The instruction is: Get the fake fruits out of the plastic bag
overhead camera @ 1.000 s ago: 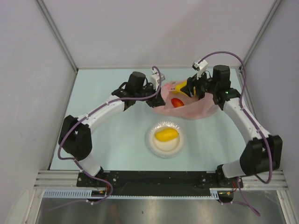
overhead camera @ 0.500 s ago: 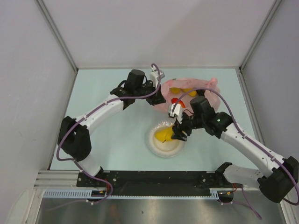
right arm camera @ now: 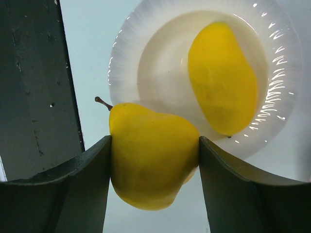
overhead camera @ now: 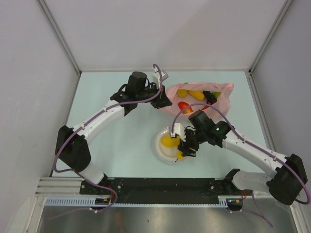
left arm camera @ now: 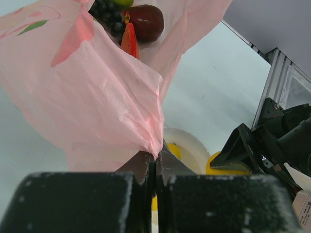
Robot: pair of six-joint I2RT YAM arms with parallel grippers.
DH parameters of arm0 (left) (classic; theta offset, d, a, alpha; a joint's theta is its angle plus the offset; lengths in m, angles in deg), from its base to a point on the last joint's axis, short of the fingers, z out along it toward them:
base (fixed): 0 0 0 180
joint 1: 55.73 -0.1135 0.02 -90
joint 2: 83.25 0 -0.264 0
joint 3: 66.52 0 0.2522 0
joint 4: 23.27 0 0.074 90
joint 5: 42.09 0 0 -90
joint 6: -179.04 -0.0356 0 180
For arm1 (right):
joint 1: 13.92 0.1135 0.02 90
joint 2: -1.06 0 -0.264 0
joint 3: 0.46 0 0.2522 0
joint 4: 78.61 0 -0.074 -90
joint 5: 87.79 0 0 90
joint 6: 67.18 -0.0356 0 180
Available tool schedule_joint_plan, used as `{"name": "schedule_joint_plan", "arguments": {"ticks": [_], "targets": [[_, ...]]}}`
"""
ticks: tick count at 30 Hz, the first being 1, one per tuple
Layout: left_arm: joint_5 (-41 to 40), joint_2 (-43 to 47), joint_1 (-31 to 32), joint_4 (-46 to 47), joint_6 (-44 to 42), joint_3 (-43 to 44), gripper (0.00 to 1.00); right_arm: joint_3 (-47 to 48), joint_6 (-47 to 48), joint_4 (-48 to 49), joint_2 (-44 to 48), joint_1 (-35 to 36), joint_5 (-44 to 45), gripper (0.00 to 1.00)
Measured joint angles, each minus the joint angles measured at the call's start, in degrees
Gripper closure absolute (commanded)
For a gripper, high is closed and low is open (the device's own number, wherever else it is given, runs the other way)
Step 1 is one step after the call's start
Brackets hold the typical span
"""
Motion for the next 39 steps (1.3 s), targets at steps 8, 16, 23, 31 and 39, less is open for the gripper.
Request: {"name": "schedule_joint_plan", "arguments": {"ticks": [8,16,23,31,39], "targets": [[0.02,0.33,0.0,0.42,0.0,-0.26,1.0,-3.8,-0.57,3.37,0.0,-0.22,0.57,0.72],[0.07,2.69,0.0,1.27,0.48,-3.52,1.0,-6.49,-6.03,11.98,-3.85,-0.83,4.59,0.66],[0.26,3.5,0.0,1.92,0.96,-3.96,1.0,-6.64,-7.45,18.69,-6.88,-3.61,8.81,0.41],[1.38,3.5,0.0,2.23,1.62,-3.96,1.0,-4.5,-8.92,15.04,-4.42,-4.85,8.7,0.15],[2.49,3.5,0.0,2.16,2.45,-3.96,1.0,6.97,-12.79,19.47,1.77,-15.15,8.72,0.28]]}}
